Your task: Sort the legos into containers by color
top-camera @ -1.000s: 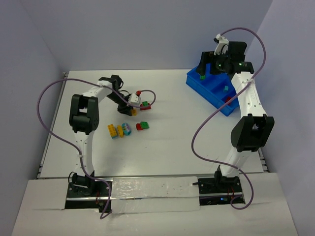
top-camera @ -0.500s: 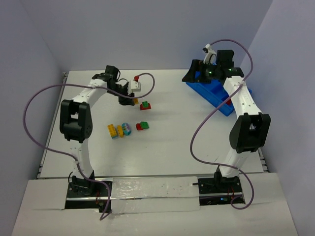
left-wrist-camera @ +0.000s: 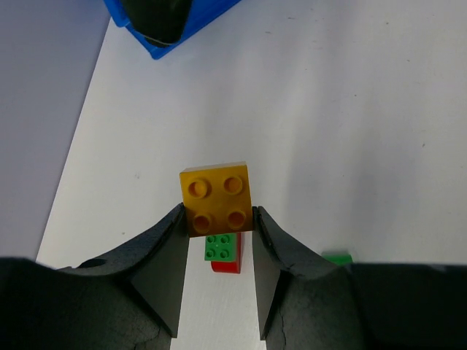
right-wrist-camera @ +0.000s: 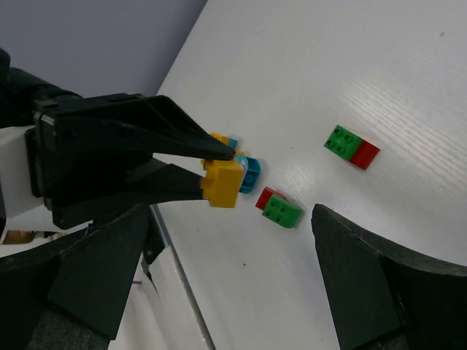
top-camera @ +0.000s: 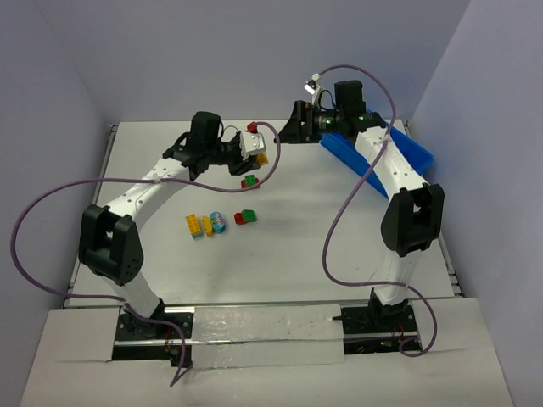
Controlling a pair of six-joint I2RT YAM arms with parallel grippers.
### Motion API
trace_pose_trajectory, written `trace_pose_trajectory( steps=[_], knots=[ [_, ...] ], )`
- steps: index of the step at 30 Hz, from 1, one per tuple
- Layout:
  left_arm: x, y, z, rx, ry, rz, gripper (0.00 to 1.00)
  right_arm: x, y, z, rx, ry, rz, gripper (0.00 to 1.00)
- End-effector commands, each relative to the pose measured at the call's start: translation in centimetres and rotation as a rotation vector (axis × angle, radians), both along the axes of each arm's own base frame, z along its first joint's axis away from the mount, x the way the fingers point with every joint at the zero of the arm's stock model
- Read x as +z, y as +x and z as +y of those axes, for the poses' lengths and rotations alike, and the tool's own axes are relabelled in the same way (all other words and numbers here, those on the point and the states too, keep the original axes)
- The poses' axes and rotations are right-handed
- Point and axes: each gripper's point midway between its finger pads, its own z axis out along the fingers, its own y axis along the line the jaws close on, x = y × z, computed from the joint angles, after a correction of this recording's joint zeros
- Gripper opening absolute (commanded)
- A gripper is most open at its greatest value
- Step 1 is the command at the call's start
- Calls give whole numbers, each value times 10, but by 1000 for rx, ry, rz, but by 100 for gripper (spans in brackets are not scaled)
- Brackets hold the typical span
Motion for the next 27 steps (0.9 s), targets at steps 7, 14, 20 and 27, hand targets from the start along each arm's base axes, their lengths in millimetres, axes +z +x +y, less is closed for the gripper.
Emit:
trace_pose_trajectory(
  steps=[7, 14, 20, 27],
  knots=[
    [62, 11, -11, 48, -145, -117, 0, 10, -24, 27, 157, 55, -24, 96],
    [65, 3, -21, 8, -145, -142, 0, 13, -26, 38, 185, 80, -15, 89],
    [75, -4, -25, -10, -159, -189, 0, 14, -24, 43, 193, 113, 9, 77],
    [83, -6, -25, 2, -178, -226, 0, 16, -32, 47, 234, 147, 21, 49]
  ],
)
